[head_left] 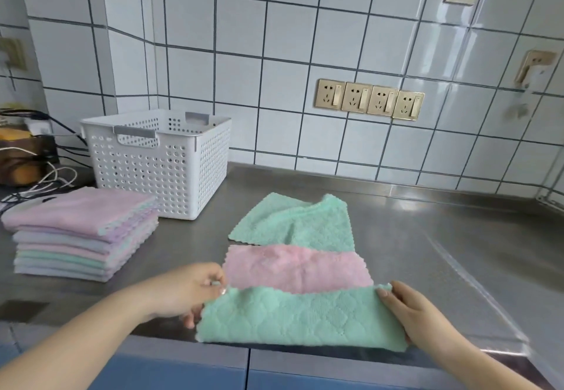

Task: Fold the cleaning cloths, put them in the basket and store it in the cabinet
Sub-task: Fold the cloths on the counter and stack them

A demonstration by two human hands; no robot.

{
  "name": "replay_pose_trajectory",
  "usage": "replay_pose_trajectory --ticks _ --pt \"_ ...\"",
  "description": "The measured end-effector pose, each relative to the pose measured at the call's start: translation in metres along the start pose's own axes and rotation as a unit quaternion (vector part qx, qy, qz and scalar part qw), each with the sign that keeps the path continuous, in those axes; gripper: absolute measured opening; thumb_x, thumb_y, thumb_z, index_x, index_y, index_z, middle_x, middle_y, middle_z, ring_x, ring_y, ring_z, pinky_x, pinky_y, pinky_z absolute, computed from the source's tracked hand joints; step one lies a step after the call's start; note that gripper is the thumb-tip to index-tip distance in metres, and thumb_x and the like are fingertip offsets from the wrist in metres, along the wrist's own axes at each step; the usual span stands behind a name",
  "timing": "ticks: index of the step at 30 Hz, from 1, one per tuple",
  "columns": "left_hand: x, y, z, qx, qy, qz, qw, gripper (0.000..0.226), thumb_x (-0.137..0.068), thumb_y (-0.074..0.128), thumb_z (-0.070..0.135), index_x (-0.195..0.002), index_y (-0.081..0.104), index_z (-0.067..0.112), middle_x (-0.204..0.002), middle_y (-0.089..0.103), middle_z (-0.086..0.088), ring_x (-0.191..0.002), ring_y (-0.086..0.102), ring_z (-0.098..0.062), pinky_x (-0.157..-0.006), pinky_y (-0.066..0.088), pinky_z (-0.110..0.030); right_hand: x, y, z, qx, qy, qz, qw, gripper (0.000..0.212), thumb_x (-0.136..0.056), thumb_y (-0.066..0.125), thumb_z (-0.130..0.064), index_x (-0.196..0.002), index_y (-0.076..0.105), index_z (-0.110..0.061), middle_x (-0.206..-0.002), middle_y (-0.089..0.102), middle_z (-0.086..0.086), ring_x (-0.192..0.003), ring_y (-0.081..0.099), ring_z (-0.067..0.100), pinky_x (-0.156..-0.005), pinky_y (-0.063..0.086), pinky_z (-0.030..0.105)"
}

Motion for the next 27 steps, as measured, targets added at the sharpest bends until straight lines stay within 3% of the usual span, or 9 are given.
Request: replay_pose_trajectory --ticks 7,12,20,27 --pt "-0.04 -0.012 0.017 -0.065 0.041 0.106 0.991 0.01 -0.097 0.047 0.019 -0.087 0.05 0.019 -0.06 0.043 0.002 -0.04 0.043 0.0 -0.044 0.038 -0.015 -0.04 -0.003 -0.018 0.032 -0.002 0.055 0.998 0.032 -0.095 0.049 -0.032 -0.072 0.044 -0.011 -0.063 0.039 0.003 -0.058 0.036 0.017 -0.057 0.026 0.03" --pt "-0.069 -0.02 0.02 -0.057 0.02 0.113 0.992 0.011 -0.096 0.049 0.017 -0.085 0.049 0.018 -0.059 0.043 -0.001 -0.041 0.041 -0.004 -0.041 0.037 -0.014 -0.073 -0.001 -0.019 0.067 0.017 0.051 0.996 0.037 -0.095 0.049 -0.034 -0.083 0.051 0.001 -0.065 0.045 0.003 -0.058 0.041 0.017 -0.054 0.03 0.03" --pt "-0.101 -0.027 0.01 -0.051 -0.003 0.13 0.99 0.013 -0.093 0.055 0.017 -0.081 0.052 0.014 -0.054 0.045 0.001 -0.034 0.039 -0.002 -0.039 0.035 -0.017 -0.107 0.003 -0.018 0.114 0.03 0.008 0.993 0.023 -0.094 0.051 -0.037 -0.084 0.056 -0.017 -0.073 0.061 -0.004 -0.049 0.055 0.014 -0.048 0.043 0.022" --pt "-0.107 -0.027 0.008 -0.081 -0.02 0.129 0.988 0.011 -0.092 0.057 0.02 -0.084 0.053 0.014 -0.058 0.047 -0.003 -0.031 0.039 -0.002 -0.035 0.033 -0.014 -0.115 0.004 -0.018 0.096 0.048 -0.011 0.994 0.016 -0.092 0.056 -0.035 -0.086 0.058 -0.02 -0.085 0.064 -0.002 -0.052 0.056 0.012 -0.037 0.041 0.016"
Point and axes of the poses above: each hand's wrist, its own x-axis away from the middle knuckle, its own y-axis out of the palm, z = x × y, the point moved 1 cm from there along -x, towards the middle knuckle
